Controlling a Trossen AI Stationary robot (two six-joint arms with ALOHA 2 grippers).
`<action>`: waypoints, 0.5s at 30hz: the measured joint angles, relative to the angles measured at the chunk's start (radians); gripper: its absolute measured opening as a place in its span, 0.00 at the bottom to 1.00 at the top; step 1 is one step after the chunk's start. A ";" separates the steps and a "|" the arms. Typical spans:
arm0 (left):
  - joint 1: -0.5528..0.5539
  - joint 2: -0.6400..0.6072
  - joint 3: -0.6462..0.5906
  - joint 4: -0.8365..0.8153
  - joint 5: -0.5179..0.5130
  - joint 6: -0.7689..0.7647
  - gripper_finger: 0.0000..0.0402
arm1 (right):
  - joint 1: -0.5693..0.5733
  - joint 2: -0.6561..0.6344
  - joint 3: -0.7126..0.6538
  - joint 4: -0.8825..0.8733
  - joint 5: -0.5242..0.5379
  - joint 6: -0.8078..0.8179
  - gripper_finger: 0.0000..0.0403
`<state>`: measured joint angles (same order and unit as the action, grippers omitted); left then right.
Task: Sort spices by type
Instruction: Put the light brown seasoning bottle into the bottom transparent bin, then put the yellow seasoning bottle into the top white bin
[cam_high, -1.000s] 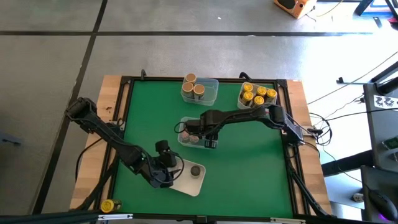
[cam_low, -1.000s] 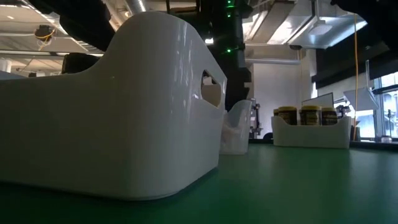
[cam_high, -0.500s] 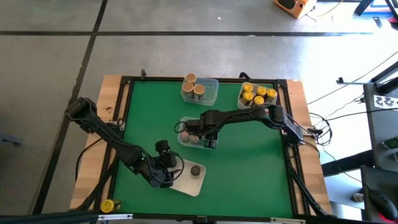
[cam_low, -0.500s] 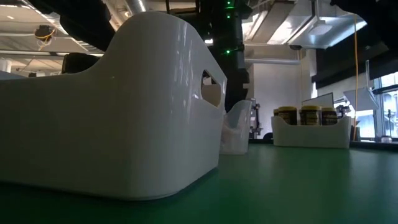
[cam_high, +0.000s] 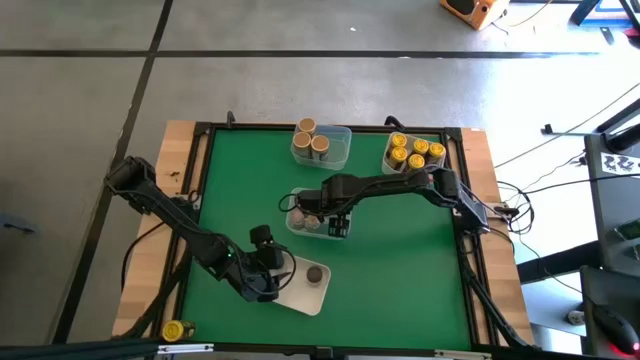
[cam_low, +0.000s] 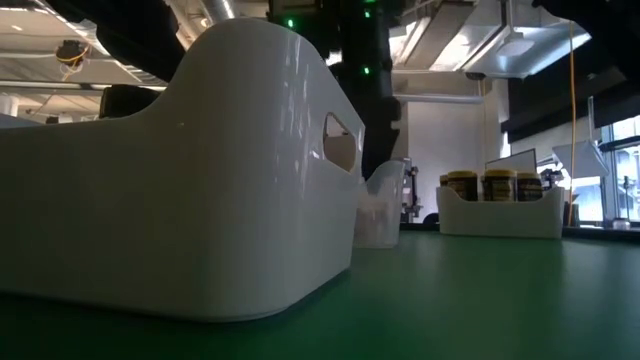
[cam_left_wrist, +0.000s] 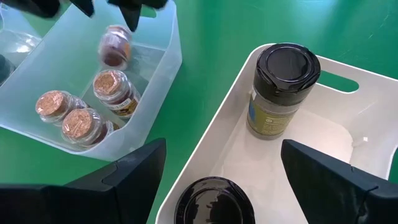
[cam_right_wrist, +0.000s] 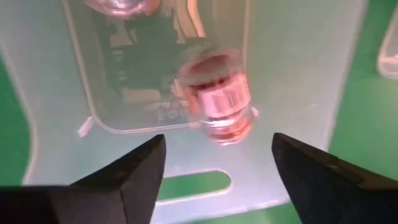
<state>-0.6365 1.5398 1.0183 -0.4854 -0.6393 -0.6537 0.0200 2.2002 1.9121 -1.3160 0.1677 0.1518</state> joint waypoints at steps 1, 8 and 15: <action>0.000 0.000 0.000 0.000 0.000 0.000 0.79 | 0.000 0.000 0.020 -0.021 0.001 0.000 0.74; 0.000 0.000 0.000 0.003 0.000 0.011 0.79 | 0.023 -0.011 0.148 -0.142 0.042 -0.009 0.79; -0.007 0.000 0.000 0.005 -0.001 0.049 0.79 | 0.091 -0.080 0.166 -0.175 0.096 -0.023 0.79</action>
<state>-0.6438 1.5398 1.0183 -0.4808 -0.6399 -0.6042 0.1115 2.1206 2.0777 -1.4913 0.2634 0.1288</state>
